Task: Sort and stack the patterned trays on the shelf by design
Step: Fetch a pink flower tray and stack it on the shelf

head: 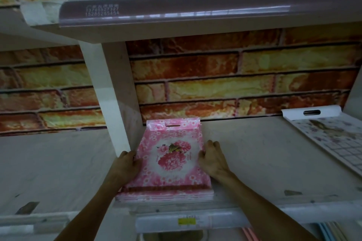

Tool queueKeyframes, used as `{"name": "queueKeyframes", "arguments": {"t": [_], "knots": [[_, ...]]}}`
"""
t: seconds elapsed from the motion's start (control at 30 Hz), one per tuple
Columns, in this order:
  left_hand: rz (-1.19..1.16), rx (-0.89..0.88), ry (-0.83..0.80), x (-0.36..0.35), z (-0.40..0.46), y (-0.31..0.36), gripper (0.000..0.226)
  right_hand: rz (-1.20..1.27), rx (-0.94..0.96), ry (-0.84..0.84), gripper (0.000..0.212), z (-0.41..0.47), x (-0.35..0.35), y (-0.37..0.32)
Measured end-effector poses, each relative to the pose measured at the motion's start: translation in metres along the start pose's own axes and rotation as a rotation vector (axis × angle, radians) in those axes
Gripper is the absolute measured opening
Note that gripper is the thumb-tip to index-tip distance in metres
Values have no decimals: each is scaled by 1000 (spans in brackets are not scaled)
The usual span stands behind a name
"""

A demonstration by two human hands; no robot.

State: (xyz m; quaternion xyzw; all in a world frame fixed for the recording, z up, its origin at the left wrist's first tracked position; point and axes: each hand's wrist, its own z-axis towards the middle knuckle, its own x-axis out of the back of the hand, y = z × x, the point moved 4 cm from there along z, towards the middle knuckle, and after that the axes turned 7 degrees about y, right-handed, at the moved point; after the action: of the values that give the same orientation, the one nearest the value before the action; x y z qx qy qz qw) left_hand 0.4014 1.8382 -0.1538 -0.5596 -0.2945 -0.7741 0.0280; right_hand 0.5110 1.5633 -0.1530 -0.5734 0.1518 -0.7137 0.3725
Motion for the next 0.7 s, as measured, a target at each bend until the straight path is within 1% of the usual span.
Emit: {"name": "queueKeyframes", "arguments": {"t": [0.07, 0.13, 0.2, 0.27, 0.37, 0.43, 0.5, 0.57, 0.63, 0.7], "knots": [[11, -3, 39, 7, -5, 9, 40, -3, -17, -7, 19, 2, 2, 4], [2, -51, 127, 15, -6, 19, 38, 25, -40, 6, 26, 6, 6, 12], [-24, -117, 203, 22, -5, 33, 37, 77, -51, 34, 20, 6, 16, 17], [-127, -165, 261, 26, -4, 53, 32, 146, -36, 102, 16, 4, 34, 20], [-381, -186, 334, 26, -7, 82, 21, 255, 2, 227, 17, -5, 67, 20], [-600, -177, 282, 19, -9, 103, 19, 289, 11, 293, 17, -12, 88, 25], [-824, -167, 195, 10, -15, 127, 26, 316, 7, 365, 17, -19, 109, 33], [-952, -177, 129, 4, -26, 153, 26, 334, -10, 412, 17, -27, 132, 44], [-1040, -186, 71, -3, -39, 177, 21, 361, -36, 433, 17, -36, 155, 56], [-1123, -201, 36, -12, -48, 199, 21, 383, -43, 442, 19, -43, 177, 69]]}}
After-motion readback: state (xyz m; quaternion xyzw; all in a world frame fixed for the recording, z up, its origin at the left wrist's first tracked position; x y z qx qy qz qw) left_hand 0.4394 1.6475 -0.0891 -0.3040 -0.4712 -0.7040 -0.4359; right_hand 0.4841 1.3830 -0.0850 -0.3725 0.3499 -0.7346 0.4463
